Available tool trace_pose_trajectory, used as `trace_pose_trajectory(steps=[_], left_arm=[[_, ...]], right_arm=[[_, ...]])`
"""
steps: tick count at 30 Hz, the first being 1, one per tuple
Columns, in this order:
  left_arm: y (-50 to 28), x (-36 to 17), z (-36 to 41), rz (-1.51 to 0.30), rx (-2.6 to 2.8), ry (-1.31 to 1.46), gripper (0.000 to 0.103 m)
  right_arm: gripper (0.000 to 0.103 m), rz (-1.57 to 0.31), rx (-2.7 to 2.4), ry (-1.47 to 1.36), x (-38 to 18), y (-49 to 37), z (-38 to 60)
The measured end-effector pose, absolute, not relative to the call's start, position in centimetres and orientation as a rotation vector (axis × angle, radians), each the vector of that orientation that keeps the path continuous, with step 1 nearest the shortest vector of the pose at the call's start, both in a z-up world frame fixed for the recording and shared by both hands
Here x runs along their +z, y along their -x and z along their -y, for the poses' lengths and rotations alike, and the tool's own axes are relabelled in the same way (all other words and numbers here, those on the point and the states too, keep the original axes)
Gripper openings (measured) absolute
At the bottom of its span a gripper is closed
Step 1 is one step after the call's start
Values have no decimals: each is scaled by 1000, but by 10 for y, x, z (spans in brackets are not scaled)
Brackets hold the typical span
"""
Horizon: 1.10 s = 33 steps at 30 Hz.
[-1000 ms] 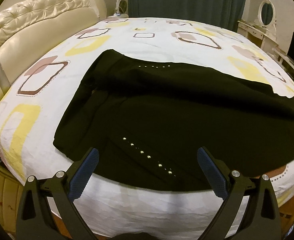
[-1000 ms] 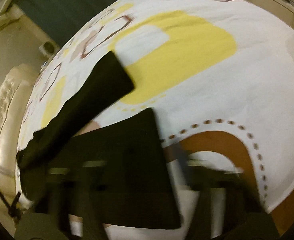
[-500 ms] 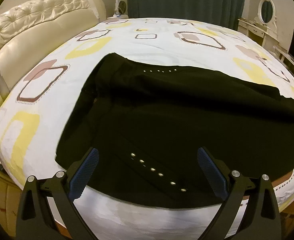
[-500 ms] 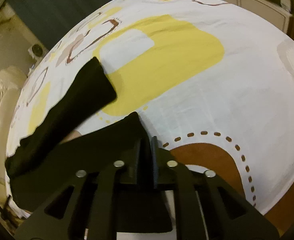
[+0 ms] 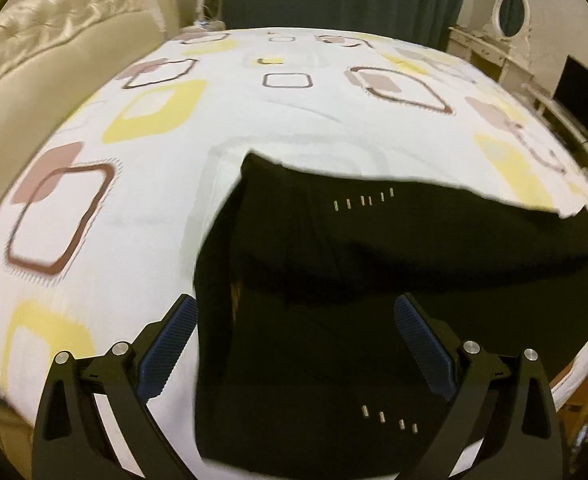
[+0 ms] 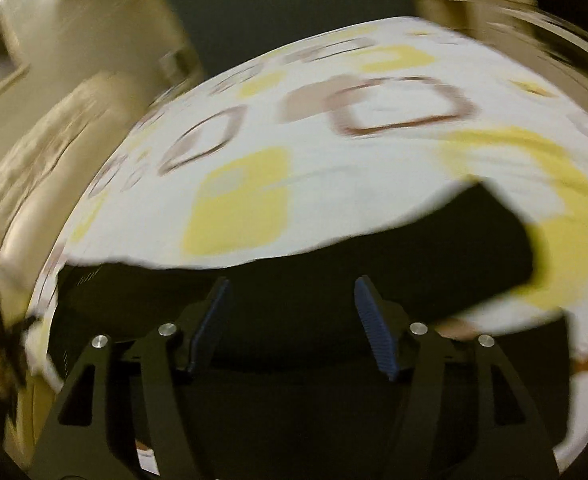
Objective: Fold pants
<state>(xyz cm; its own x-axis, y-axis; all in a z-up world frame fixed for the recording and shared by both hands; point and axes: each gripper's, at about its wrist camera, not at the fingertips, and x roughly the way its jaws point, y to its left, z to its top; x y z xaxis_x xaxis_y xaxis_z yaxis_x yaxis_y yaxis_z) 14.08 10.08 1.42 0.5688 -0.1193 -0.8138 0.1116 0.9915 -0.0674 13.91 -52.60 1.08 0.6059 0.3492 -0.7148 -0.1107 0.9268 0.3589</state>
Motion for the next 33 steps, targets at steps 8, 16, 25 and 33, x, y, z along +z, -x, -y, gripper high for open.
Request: trace_pose_trajectory(steps=[8, 16, 25, 33], left_arm=[[-240, 3, -146, -1023, -229, 182, 98], [-289, -30, -138, -1182, -316, 206, 58], [-303, -41, -125, -1258, -352, 149, 13], [-300, -26, -127, -1193, -388, 151, 10]], right_arm=[[66, -1012, 504, -145, -6, -196, 414], [69, -1135, 622, -73, -35, -250, 358], [63, -1236, 699, 31, -58, -273, 309], [8, -1152, 707, 139, -37, -246, 296]])
